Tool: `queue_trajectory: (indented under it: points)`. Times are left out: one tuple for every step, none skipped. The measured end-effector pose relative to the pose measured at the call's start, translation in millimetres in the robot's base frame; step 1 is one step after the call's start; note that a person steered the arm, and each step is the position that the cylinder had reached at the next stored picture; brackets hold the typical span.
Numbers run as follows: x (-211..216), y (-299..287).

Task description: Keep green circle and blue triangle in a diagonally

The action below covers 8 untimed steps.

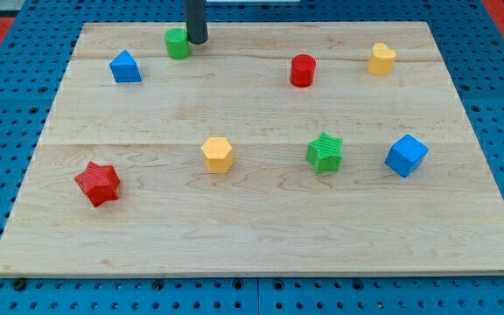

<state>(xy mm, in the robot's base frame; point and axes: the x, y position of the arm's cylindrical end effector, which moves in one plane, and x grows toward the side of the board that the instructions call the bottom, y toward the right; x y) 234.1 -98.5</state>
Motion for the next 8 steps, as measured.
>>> queue_trajectory:
  points:
    - [-3.1,-56.8]
    - [-2.8,-89.0]
    - [10.9,-27.8]
    - [23.9,-31.2]
    - [23.9,-83.6]
    - [30.6,-109.3]
    - [51.9,-109.3]
    - [53.4,-113.5]
